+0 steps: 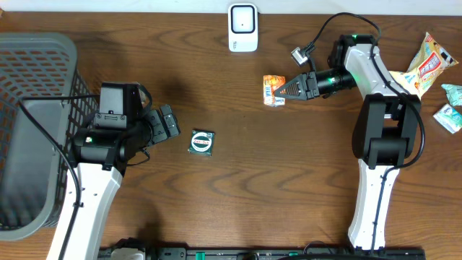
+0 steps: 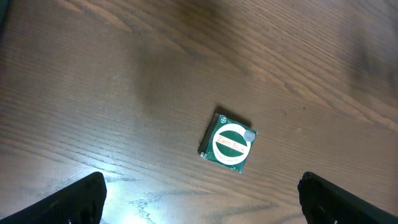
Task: Scan the item barcode
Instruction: 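Lift the orange pack and turn it toward the scanner, then hold the orange pack against the scanner face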
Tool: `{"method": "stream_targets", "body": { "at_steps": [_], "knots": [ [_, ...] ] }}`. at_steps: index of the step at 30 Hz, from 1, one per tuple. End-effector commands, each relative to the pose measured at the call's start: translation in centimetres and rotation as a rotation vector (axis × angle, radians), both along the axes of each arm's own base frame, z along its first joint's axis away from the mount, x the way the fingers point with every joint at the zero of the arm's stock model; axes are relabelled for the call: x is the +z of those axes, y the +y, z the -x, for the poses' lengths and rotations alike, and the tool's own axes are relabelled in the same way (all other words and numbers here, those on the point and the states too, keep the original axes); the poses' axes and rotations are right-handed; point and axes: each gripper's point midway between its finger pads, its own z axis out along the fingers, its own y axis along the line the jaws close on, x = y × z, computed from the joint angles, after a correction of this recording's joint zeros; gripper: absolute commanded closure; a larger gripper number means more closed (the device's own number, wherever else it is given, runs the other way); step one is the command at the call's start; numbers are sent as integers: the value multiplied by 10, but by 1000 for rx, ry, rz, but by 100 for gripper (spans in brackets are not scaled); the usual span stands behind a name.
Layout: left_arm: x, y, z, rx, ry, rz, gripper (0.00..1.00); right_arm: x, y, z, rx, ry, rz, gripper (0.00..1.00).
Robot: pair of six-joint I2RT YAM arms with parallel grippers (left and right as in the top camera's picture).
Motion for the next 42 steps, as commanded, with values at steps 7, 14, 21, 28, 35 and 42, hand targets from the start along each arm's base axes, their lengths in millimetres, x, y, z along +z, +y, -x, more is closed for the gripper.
{"method": "stream_targets", "body": {
  "at_steps": [7, 14, 21, 28, 35, 42],
  "knots": [
    [2, 4, -2, 10, -6, -12, 2, 1, 11, 0, 31, -59, -7, 99],
    [2, 4, -2, 11, -6, -12, 2, -21, 21, 9, 108, -39, 119, 99],
    [2, 4, -2, 10, -6, -12, 2, -69, 26, 10, 130, 57, 443, 99],
    [2, 4, -2, 10, -6, -12, 3, -127, -8, -15, -53, 97, 1011, 99],
    [2, 4, -2, 10, -6, -12, 2, -120, -52, -49, -143, -85, 1359, 99],
    [2, 4, -2, 10, -6, -12, 2, -85, -86, -101, -241, -369, 1628, 99]
  ]
}}
